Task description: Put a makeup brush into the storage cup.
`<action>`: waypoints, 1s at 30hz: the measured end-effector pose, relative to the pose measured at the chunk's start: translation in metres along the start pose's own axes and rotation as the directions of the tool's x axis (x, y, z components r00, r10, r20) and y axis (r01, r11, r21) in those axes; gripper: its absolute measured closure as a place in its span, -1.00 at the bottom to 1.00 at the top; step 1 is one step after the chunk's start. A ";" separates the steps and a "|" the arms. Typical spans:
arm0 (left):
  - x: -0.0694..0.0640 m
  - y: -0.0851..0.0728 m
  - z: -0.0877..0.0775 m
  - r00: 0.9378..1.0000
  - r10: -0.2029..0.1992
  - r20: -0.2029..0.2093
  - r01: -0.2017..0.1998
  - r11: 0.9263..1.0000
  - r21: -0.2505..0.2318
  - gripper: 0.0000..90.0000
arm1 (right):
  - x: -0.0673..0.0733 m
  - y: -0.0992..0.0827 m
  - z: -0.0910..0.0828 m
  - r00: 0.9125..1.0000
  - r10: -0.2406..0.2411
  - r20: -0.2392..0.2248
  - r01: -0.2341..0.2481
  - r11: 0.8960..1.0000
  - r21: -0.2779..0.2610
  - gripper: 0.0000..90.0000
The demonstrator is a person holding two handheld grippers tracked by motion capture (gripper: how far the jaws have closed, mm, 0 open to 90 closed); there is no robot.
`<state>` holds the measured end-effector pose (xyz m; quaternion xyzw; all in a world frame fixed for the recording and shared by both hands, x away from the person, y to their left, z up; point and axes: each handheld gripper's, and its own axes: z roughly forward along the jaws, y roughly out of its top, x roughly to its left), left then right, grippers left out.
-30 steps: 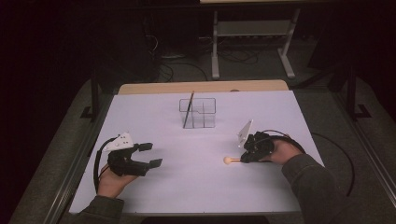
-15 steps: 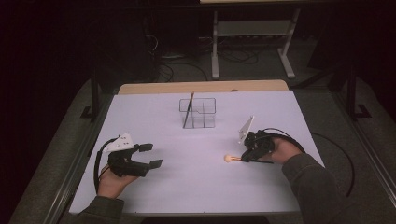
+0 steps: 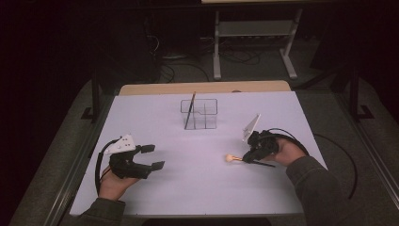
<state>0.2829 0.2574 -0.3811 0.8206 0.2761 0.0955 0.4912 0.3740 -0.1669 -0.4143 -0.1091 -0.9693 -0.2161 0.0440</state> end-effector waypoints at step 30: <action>-0.006 0.006 0.006 1.000 0.024 0.012 -0.024 1.000 0.003 -0.45 | 0.015 0.005 -0.030 1.000 -0.001 0.000 0.001 0.984 -0.180 0.84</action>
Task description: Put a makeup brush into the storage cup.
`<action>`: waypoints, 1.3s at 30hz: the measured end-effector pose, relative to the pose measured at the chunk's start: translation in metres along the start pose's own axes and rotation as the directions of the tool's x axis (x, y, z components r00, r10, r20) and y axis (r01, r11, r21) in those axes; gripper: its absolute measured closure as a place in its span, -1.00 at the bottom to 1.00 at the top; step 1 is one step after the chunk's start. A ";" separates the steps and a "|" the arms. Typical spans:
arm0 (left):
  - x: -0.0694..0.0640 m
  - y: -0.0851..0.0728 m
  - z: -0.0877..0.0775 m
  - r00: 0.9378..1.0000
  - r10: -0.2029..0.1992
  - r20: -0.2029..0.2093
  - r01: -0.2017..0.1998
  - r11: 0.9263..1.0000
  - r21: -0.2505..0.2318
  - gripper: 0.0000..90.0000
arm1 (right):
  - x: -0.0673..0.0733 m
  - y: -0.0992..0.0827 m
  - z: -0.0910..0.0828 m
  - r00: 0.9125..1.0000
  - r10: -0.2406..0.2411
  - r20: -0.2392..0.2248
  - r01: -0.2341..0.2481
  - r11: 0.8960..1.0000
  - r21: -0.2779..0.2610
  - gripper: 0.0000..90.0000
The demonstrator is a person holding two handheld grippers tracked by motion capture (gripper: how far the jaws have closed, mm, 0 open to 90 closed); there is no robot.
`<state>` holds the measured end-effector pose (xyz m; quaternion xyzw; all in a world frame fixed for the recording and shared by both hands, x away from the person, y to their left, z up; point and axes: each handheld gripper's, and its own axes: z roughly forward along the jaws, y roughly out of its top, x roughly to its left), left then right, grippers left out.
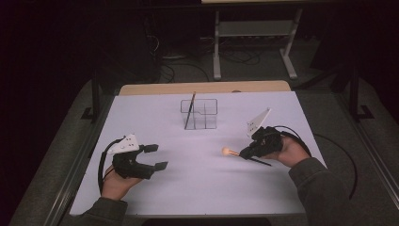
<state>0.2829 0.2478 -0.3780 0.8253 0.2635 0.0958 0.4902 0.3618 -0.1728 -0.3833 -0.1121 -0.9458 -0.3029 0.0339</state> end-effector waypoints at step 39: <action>-0.016 0.018 0.023 0.997 0.048 0.067 -0.050 0.998 0.024 -0.38 | 0.027 0.025 -0.020 0.998 -0.053 -0.017 0.049 0.976 -0.212 0.84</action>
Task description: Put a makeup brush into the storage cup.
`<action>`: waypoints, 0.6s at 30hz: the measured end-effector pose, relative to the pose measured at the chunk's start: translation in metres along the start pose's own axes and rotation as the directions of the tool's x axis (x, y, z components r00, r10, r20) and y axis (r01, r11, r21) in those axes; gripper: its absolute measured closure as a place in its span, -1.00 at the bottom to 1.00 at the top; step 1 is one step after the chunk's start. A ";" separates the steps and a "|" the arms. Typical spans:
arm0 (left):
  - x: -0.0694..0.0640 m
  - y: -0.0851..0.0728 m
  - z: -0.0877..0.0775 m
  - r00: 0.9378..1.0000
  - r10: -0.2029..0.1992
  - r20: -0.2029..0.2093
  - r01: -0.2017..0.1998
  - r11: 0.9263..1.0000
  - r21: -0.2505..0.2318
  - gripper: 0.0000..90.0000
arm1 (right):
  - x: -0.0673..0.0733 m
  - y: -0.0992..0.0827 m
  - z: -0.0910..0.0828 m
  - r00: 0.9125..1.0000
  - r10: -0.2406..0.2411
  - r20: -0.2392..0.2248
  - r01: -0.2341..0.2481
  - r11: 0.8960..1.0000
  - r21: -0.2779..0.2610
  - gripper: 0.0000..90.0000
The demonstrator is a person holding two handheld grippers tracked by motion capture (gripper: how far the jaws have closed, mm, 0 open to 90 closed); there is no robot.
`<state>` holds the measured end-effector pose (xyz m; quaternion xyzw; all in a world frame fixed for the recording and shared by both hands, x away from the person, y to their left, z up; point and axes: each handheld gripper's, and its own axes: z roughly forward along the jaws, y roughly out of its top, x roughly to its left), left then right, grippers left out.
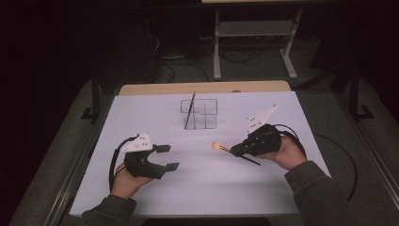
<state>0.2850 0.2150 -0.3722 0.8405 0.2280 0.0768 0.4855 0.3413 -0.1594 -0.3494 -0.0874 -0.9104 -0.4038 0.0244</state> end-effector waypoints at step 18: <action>-0.012 0.018 0.019 0.996 0.028 0.082 -0.029 1.000 0.012 -0.27 | 0.010 0.005 0.012 0.999 -0.013 -0.041 0.009 0.996 -0.092 0.84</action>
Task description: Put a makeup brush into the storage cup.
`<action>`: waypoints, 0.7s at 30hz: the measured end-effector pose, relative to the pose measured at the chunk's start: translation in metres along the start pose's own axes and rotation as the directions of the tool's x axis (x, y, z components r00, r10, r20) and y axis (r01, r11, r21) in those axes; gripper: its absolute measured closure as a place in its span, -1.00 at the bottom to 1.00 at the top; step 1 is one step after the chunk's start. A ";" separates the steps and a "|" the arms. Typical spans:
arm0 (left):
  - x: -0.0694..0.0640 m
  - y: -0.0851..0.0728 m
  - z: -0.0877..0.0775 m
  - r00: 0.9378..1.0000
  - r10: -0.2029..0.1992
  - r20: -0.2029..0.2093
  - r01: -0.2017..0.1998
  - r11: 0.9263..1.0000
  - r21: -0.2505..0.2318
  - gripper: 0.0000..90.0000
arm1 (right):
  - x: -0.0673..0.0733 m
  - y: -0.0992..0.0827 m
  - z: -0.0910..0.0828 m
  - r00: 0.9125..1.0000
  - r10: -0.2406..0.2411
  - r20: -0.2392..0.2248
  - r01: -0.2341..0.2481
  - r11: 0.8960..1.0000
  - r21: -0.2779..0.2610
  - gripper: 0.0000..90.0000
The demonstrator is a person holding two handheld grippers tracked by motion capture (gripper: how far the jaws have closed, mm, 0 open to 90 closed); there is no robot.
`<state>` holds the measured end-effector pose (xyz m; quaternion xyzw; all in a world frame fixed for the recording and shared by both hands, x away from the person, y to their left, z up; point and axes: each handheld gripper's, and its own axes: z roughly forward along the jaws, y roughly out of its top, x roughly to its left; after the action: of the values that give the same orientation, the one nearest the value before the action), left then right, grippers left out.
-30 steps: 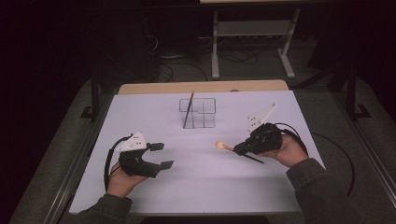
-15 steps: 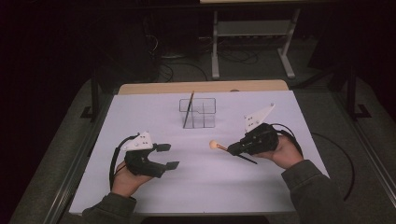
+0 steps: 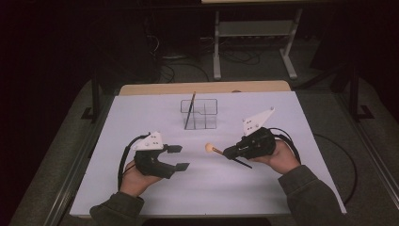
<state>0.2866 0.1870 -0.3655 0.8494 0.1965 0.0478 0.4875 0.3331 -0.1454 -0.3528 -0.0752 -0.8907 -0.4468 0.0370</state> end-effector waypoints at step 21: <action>-0.010 0.019 0.024 0.991 0.029 0.128 -0.030 1.000 0.004 -0.01 | 0.015 0.007 0.032 0.997 -0.040 -0.074 0.038 0.999 -0.029 0.84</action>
<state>0.2891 0.1552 -0.3606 0.8549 0.1522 -0.0002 0.4959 0.3196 -0.1138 -0.3642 -0.0419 -0.8837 -0.4622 0.0603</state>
